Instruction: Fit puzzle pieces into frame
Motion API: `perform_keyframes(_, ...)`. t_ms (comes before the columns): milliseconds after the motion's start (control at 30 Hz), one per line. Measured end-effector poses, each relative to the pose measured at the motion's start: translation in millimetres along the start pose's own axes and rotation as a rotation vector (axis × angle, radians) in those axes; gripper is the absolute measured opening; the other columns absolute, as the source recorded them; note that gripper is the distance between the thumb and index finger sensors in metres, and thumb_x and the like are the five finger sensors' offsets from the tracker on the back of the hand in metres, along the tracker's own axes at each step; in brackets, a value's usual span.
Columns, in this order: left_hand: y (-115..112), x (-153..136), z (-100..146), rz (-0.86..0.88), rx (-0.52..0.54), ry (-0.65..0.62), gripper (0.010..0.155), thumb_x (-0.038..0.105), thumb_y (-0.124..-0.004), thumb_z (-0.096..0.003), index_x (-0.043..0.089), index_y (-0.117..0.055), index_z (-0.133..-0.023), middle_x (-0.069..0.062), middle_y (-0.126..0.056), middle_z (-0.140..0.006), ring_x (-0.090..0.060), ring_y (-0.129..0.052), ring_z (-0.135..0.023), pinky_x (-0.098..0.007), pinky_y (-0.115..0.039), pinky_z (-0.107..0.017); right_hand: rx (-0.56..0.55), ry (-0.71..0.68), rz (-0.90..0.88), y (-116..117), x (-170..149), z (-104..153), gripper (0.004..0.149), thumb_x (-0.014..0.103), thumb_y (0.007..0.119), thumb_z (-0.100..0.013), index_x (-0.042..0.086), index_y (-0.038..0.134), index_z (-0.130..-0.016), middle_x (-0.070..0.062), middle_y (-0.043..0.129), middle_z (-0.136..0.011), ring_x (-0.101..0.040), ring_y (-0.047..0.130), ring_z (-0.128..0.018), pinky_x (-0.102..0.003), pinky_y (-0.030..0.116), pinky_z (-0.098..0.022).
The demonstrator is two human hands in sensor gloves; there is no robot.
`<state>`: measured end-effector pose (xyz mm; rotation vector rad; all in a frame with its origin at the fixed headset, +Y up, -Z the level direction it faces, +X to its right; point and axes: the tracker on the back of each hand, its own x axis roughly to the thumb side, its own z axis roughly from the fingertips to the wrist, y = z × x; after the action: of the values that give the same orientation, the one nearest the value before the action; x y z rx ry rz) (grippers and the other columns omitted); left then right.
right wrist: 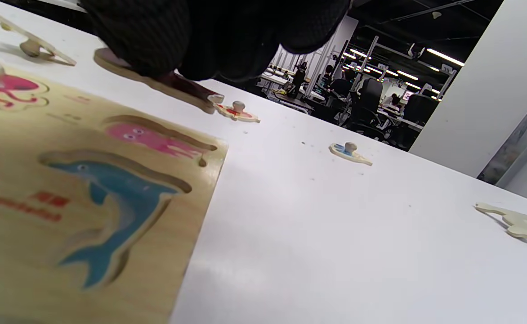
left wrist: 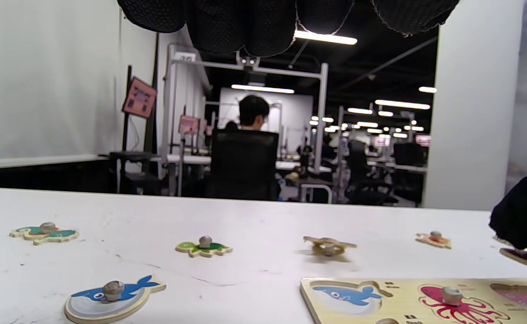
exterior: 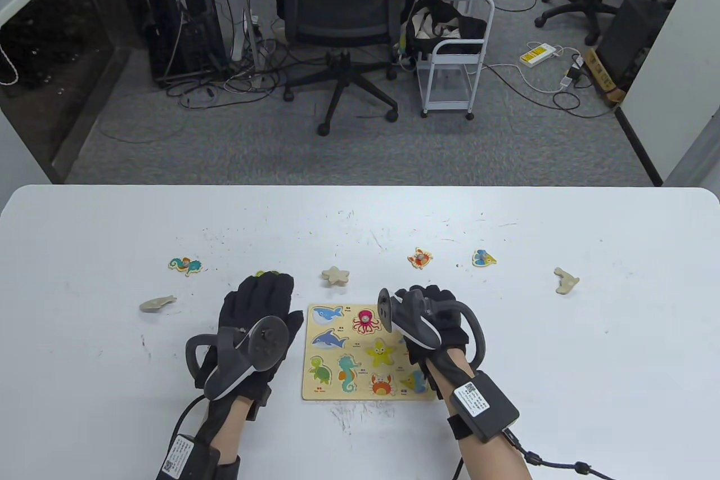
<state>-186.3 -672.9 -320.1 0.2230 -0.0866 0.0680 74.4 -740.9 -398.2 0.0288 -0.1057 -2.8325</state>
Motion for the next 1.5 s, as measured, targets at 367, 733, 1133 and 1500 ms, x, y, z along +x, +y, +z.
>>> perform_keyframes(367,1,1,0,-0.006,-0.01,-0.004,0.069,0.063,-0.065,-0.0513,0.037,-0.052,-0.114,0.0,-0.067,-0.121,-0.031,-0.066,-0.112,-0.054,-0.06,-0.082,0.045,0.007,0.021,15,6,-8,0.045,0.043,0.089,-0.039,0.045,0.078,-0.082,0.017,0.089,-0.084,-0.012,0.091,-0.078,-0.039,0.074,-0.065)
perform_keyframes(733,1,2,0,-0.014,-0.016,-0.006,0.069,0.063,-0.065,-0.0513,0.037,-0.053,-0.114,0.001,-0.067,-0.121,-0.03,-0.067,-0.112,-0.054,-0.06,-0.082,0.052,0.01,0.032,11,8,-4,0.044,0.043,0.089,-0.039,0.045,0.078,-0.082,0.017,0.089,-0.084,-0.012,0.091,-0.078,-0.039,0.074,-0.065)
perform_keyframes(1133,1,4,0,-0.021,-0.026,-0.007,0.068,0.063,-0.065,-0.0512,0.037,-0.054,-0.113,0.0,-0.068,-0.12,-0.03,-0.068,-0.111,-0.054,-0.061,-0.082,0.069,0.024,-0.026,15,5,-4,0.044,0.043,0.089,-0.039,0.045,0.077,-0.082,0.017,0.089,-0.084,-0.012,0.091,-0.078,-0.039,0.073,-0.065)
perform_keyframes(1500,4,0,0,-0.014,-0.01,0.008,0.068,0.063,-0.065,-0.0513,0.037,-0.054,-0.113,0.001,-0.069,-0.12,-0.03,-0.069,-0.111,-0.054,-0.061,-0.081,0.119,0.091,-0.256,-9,-35,-21,0.052,0.046,0.086,-0.041,0.043,0.071,-0.091,0.013,0.082,-0.097,-0.017,0.086,-0.091,-0.043,0.068,-0.073)
